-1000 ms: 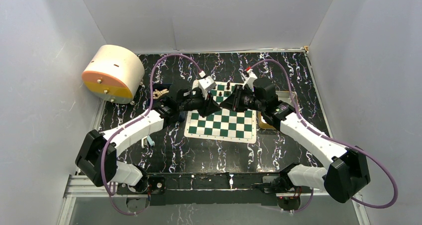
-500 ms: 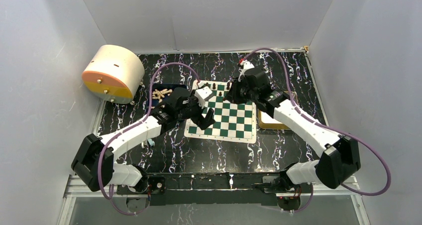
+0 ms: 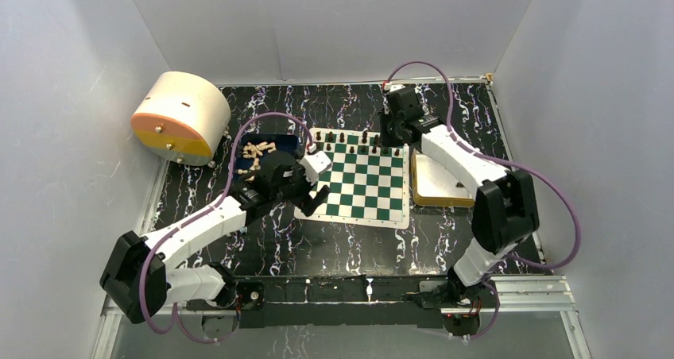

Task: Set up the chess pieces on the board
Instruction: Place the chess piece on the chessboard.

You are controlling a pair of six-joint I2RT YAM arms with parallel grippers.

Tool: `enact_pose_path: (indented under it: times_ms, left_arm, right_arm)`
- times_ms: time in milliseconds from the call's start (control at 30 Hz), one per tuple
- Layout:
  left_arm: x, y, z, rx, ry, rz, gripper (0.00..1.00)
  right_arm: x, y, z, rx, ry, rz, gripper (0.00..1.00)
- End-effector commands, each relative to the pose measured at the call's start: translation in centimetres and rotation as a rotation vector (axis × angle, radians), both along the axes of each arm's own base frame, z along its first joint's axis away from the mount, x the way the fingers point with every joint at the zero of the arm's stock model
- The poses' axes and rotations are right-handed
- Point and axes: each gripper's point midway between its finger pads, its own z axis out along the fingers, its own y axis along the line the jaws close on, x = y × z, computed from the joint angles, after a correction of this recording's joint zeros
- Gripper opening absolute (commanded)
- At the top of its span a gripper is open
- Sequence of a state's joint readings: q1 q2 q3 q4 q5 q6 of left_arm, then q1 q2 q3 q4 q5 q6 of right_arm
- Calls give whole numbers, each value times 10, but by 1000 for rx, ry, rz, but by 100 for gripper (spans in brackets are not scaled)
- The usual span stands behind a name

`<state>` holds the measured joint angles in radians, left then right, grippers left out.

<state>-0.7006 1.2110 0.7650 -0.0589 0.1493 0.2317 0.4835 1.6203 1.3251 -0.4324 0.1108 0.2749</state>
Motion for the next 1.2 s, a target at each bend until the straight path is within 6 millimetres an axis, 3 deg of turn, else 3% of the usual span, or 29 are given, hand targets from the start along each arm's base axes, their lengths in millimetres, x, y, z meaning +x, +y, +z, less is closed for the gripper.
enact_pose_path:
  times_ms: [0, 167, 433, 733, 1167]
  left_arm:
    - [8, 21, 11, 7, -53, 132, 92]
    - [20, 40, 38, 6, -133, 253, 92]
    - [30, 97, 65, 34, -310, 526, 94]
    - [31, 120, 84, 38, -393, 626, 93]
    - [30, 124, 92, 20, -422, 638, 93]
  right_arm:
    - [29, 18, 16, 10, -42, 42, 17]
    - [52, 36, 9, 13, 15, 37, 17]
    - [57, 79, -9, -21, 53, 84, 18]
    - [58, 118, -32, -121, 47, 126, 18]
    - [63, 126, -59, -197, 52, 126, 20]
